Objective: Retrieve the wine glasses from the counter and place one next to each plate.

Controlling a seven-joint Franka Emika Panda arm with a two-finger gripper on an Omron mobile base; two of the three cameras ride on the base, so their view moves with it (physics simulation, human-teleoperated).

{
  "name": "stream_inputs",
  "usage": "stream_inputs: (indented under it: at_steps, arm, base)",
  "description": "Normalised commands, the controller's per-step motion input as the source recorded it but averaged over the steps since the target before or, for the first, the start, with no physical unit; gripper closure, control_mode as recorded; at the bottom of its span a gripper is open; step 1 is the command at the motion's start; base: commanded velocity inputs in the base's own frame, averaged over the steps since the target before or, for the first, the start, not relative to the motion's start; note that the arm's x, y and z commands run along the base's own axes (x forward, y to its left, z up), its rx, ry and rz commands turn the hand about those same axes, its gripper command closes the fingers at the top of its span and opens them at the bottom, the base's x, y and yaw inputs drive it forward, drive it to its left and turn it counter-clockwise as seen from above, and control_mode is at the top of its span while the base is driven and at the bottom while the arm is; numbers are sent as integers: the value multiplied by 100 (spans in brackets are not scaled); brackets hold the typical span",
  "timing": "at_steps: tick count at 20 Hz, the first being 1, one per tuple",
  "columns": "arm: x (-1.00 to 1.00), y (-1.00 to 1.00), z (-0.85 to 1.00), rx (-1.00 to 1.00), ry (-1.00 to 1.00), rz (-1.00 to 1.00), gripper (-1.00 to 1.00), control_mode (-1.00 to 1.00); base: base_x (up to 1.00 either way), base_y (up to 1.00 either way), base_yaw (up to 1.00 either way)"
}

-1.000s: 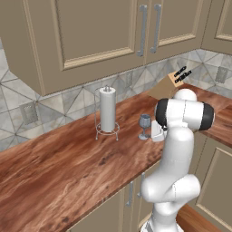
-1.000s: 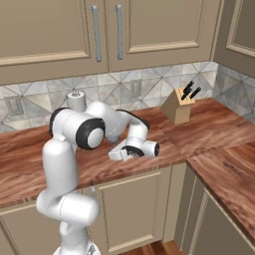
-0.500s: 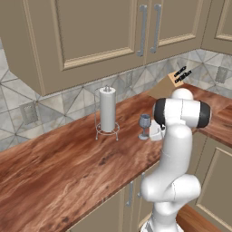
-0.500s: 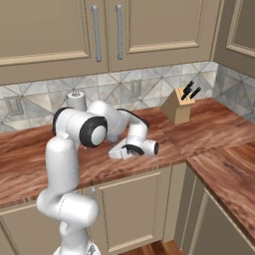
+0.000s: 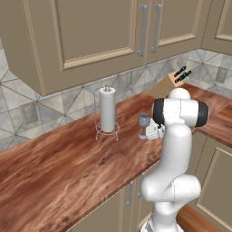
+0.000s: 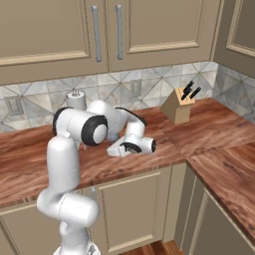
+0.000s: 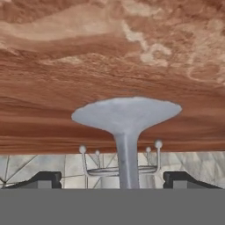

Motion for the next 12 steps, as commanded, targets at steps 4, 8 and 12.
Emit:
stream_inputs:
  at_steps: [4, 8, 12]
  arm:
    - [0, -3, 0, 0, 0, 0, 100, -100]
    - [-1, -4, 5, 1, -1, 0, 100, -100]
    - [-12, 0, 32, 0, -7, 0, 100, -100]
  base:
    - [0, 0, 0]
    - [0, 0, 0]
    - [0, 0, 0]
